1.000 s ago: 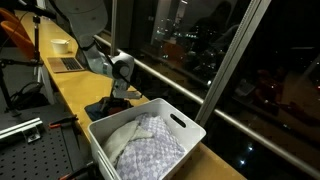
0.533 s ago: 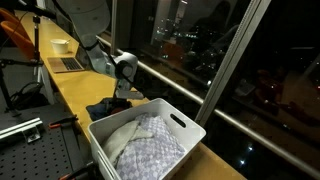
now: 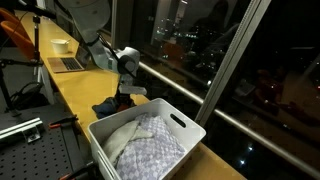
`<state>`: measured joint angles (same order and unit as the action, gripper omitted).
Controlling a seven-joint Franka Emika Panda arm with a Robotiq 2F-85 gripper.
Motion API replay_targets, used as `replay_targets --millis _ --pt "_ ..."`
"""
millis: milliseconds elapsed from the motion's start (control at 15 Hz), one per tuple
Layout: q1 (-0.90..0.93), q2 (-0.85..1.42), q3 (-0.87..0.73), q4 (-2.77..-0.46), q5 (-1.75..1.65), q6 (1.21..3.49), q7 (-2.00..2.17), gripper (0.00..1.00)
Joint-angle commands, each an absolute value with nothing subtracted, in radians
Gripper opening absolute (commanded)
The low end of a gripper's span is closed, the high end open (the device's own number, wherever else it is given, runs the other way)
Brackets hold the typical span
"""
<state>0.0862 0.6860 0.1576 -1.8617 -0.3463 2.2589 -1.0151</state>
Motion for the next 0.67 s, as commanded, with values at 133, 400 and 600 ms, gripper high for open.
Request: replay_targets --millis 133,400,600 --pt "0.120 0.504 0.148 -1.884 -0.373 2.113 -1.000 0.03" --pt "0.138 0.335 0.140 -1.880 -0.424 1.961 -0.986 0.03" --pt "0.124 0.212 0.139 -1.874 -0.450 1.857 -1.000 0.03"
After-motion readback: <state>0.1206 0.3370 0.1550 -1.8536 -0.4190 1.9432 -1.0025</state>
